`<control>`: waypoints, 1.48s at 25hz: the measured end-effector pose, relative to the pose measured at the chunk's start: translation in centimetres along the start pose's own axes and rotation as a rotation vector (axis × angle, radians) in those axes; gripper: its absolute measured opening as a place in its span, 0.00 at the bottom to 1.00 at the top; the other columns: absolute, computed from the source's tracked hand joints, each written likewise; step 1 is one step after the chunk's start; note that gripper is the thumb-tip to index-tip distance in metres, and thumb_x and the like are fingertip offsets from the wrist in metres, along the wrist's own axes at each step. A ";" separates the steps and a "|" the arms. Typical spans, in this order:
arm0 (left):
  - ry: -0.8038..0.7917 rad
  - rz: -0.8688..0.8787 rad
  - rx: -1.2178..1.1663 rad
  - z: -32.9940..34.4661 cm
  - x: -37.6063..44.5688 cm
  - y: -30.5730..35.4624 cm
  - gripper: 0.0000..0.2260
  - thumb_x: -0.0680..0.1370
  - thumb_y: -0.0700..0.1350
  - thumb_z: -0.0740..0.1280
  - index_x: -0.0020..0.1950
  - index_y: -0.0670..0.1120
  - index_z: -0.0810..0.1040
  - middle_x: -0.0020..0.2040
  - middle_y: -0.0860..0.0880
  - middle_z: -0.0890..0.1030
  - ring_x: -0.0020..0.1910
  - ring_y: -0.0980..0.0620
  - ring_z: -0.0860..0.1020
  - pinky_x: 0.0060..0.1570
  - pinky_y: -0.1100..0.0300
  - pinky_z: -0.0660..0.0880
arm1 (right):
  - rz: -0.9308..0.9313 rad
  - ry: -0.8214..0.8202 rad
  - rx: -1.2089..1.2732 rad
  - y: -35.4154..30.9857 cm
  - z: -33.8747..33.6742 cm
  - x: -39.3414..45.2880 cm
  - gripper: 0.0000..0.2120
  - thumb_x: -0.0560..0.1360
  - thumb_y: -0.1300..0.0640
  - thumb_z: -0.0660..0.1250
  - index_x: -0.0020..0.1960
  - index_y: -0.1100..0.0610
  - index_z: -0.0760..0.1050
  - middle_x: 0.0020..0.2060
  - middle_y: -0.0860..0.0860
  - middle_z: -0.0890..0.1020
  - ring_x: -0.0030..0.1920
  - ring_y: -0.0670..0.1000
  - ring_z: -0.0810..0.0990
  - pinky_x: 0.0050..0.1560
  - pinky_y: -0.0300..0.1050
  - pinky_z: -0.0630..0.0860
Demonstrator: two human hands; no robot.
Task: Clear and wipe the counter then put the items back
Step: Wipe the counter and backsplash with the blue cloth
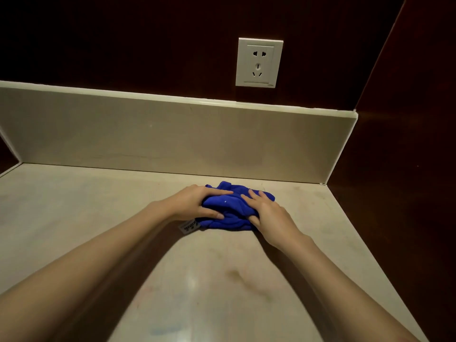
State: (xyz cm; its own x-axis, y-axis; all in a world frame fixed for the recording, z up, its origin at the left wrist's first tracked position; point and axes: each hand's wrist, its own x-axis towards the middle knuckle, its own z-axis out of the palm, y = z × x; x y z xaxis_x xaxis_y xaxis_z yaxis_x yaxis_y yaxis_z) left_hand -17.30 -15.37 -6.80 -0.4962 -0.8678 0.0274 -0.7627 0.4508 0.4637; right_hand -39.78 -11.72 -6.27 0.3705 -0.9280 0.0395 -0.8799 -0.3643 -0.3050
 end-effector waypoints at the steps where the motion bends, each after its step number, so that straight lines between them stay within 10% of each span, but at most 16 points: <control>1: -0.004 0.004 -0.003 -0.3 0.9 -0.6 0.28 0.73 0.57 0.71 0.71 0.62 0.67 0.57 0.53 0.81 0.51 0.53 0.76 0.54 0.62 0.70 | 0.007 -0.005 0.001 0.3 -0.1 1.1 0.26 0.81 0.56 0.57 0.77 0.47 0.55 0.77 0.47 0.56 0.77 0.51 0.51 0.72 0.49 0.58; 9: -0.016 0.063 -0.070 -1.6 5.7 -3.7 0.29 0.72 0.58 0.72 0.72 0.60 0.68 0.64 0.56 0.78 0.60 0.55 0.76 0.60 0.59 0.71 | 0.006 -0.042 0.064 2.5 -1.0 6.6 0.26 0.80 0.56 0.60 0.76 0.47 0.56 0.76 0.45 0.56 0.77 0.49 0.51 0.74 0.47 0.54; 16: -0.019 0.020 -0.088 -1.3 4.8 -3.5 0.31 0.70 0.60 0.72 0.72 0.61 0.66 0.67 0.57 0.75 0.64 0.55 0.74 0.62 0.62 0.69 | 0.061 -0.031 0.614 3.4 -0.1 5.5 0.24 0.76 0.44 0.62 0.71 0.45 0.67 0.74 0.41 0.61 0.76 0.42 0.49 0.73 0.42 0.48; 37: -0.032 0.024 -0.064 3.6 -16.9 8.4 0.32 0.69 0.62 0.72 0.71 0.66 0.64 0.69 0.63 0.71 0.66 0.60 0.71 0.65 0.63 0.67 | -0.098 0.033 0.349 -4.4 2.7 -17.9 0.23 0.80 0.46 0.58 0.73 0.40 0.58 0.74 0.37 0.56 0.75 0.38 0.48 0.74 0.41 0.50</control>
State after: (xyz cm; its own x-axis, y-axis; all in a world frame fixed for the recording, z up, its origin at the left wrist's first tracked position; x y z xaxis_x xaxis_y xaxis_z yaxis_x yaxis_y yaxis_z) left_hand -16.80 3.84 -6.61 -0.5275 -0.8495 0.0114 -0.7231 0.4560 0.5189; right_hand -41.77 6.73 -8.20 0.4336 -0.8939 0.1138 -0.6841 -0.4088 -0.6041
